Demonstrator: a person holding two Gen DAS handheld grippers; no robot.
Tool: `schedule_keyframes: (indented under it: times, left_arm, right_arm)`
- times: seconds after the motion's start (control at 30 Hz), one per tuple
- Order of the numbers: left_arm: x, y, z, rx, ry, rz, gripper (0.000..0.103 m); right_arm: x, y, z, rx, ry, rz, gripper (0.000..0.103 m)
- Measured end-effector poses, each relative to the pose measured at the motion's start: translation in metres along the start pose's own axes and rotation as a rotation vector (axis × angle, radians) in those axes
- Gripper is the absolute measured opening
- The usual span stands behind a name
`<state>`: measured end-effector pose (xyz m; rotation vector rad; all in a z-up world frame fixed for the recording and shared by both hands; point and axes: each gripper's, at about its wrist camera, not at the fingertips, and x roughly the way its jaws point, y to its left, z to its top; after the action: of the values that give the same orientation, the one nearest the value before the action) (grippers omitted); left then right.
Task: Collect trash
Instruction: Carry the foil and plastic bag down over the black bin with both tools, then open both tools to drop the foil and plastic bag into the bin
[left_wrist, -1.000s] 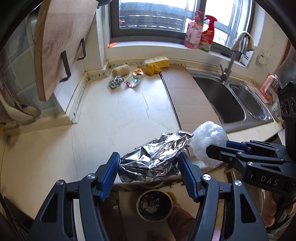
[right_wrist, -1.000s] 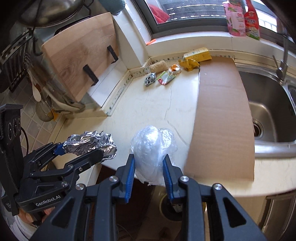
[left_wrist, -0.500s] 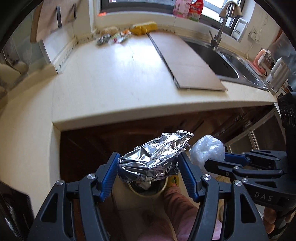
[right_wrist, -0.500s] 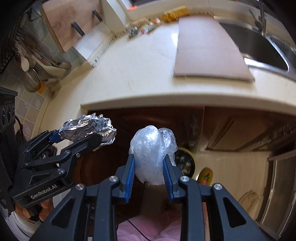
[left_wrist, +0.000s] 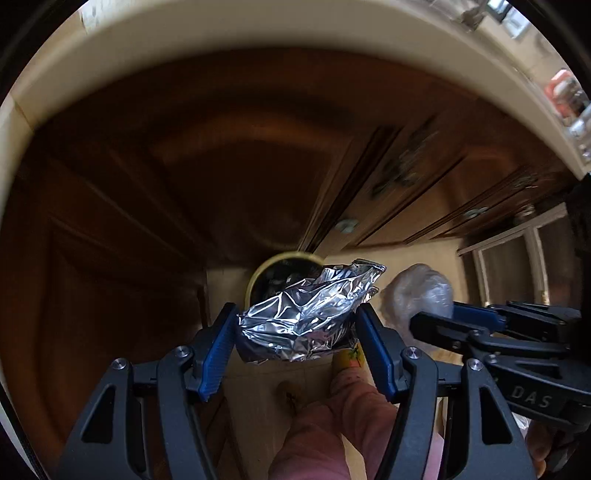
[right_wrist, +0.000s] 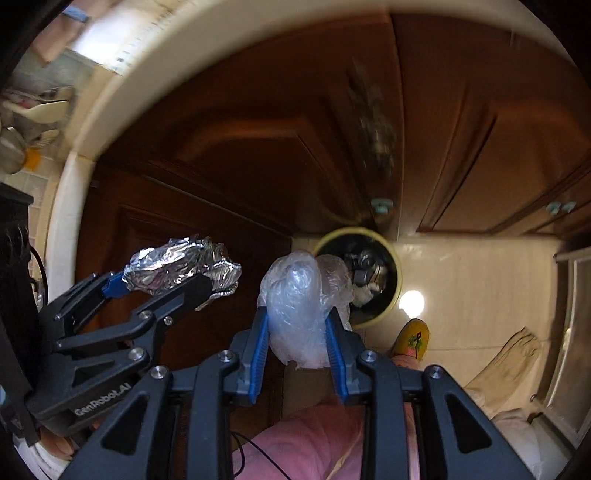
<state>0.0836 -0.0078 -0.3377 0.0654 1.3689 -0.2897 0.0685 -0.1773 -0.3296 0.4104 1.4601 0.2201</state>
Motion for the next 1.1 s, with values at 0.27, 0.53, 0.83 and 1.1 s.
schedule_keyframes:
  times: [0.27, 0.53, 0.83, 1.1]
  left_arm:
    - [0.097, 0.018, -0.005, -0.078, 0.071, 0.011, 0.063]
    - [0.154, 0.036, -0.011, -0.122, 0.111, -0.002, 0.064]
    - [0.169, 0.041, -0.015, -0.130, 0.123, 0.033, 0.092]
    - [0.143, 0.033, -0.009, -0.102, 0.092, 0.044, 0.092]
  right_arm:
    - [0.089, -0.041, 0.010, -0.001, 0.080, -0.026, 0.033]
    - [0.156, -0.062, 0.020, -0.001, 0.130, -0.036, 0.040]
    - [0.163, -0.060, 0.026, -0.030, 0.109, -0.071, 0.053]
    - [0.136, -0.057, 0.024, -0.015, 0.099, -0.073, 0.054]
